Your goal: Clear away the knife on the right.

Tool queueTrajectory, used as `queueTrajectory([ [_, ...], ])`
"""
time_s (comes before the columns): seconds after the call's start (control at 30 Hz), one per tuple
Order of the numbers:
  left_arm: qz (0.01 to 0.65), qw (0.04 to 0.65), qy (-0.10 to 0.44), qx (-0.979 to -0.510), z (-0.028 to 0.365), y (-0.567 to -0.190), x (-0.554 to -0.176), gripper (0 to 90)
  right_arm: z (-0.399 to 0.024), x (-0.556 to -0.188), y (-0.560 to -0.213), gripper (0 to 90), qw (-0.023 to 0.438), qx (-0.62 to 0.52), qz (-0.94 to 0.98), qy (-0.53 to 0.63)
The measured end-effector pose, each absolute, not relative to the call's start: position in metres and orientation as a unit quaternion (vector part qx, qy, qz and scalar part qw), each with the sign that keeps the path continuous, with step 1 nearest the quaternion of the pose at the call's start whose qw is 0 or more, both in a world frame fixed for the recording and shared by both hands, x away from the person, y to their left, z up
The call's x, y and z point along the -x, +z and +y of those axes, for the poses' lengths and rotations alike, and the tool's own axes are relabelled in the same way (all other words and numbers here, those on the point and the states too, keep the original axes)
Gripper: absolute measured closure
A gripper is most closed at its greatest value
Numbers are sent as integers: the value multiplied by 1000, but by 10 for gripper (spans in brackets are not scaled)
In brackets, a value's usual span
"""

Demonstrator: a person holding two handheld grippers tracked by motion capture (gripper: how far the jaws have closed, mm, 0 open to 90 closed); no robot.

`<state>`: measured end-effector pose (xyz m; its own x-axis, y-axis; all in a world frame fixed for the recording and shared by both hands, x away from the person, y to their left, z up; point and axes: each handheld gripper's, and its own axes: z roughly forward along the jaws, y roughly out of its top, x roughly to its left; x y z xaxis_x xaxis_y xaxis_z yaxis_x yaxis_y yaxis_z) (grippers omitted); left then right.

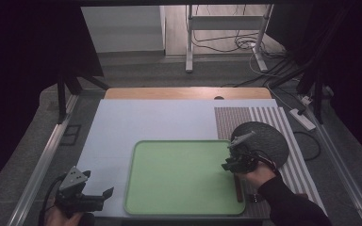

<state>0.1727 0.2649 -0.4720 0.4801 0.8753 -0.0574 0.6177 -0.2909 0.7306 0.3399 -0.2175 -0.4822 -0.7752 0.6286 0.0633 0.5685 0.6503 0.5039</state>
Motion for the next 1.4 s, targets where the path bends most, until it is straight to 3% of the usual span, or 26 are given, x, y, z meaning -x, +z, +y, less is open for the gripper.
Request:
queueTrajectory([
  [0.3, 477, 358, 180, -782, 265, -472, -173, 7, -216, -338, -478, 472, 72, -326, 903, 269],
  [0.53, 479, 361, 178, -781, 266, -472, -173, 7, -223, -335, -465, 214, 105, -344, 880, 309],
  [0.67, 479, 362, 177, -780, 266, -472, -173, 6, -228, -334, -464, 149, 92, -347, 878, 317],
  [0.87, 479, 364, 177, -779, 267, -472, -173, 6, -233, -329, -463, 107, 91, -353, 876, 316],
  [1.0, 478, 363, 177, -780, 267, -472, -173, 6, -237, -326, -464, 29, 82, -359, 874, 317],
  [1.4, 480, 368, 172, -778, 268, -472, -173, 7, -245, -311, -460, 6, 97, -363, 867, 327],
])
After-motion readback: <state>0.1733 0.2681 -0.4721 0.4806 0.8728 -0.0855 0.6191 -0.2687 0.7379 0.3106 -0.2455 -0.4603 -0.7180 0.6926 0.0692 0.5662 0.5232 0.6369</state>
